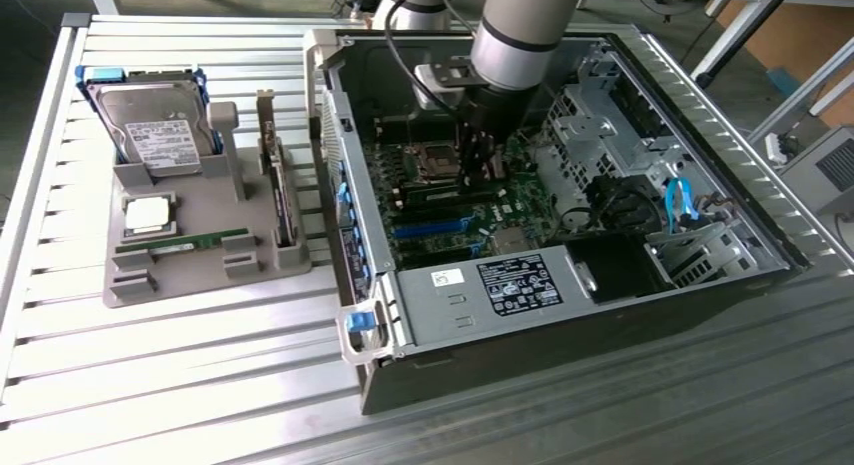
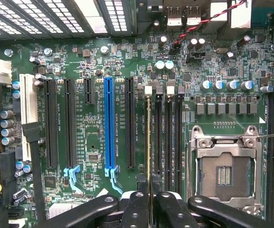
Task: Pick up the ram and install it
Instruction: 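Insert the ram into the slot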
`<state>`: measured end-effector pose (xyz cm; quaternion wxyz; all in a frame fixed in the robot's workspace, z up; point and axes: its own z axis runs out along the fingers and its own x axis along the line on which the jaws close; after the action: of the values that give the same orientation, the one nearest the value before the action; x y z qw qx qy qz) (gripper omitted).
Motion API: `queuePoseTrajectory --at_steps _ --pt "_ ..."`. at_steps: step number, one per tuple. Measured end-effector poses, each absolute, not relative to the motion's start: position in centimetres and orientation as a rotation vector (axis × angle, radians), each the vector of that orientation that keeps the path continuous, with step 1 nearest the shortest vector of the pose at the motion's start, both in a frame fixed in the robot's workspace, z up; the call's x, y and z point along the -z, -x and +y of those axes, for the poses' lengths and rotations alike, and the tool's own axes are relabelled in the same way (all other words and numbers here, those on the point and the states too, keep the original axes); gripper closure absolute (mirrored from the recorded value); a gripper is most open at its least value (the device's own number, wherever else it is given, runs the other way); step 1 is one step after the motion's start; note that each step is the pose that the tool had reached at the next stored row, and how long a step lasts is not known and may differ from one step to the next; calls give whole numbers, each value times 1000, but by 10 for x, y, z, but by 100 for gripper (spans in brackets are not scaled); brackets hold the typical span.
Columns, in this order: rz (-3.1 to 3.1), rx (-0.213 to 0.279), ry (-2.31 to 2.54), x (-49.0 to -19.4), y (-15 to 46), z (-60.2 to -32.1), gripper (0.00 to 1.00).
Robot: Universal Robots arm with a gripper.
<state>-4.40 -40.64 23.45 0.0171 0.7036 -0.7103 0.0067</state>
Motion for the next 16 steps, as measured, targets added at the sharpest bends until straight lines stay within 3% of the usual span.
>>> queuePoseTrajectory --at_steps 7,9,16 --pt "-2209 -18 -2188 -249 43 -408 87" --pt "-2225 19 -2205 -253 43 -408 87" --pt "-2228 25 -2207 -253 43 -417 87"
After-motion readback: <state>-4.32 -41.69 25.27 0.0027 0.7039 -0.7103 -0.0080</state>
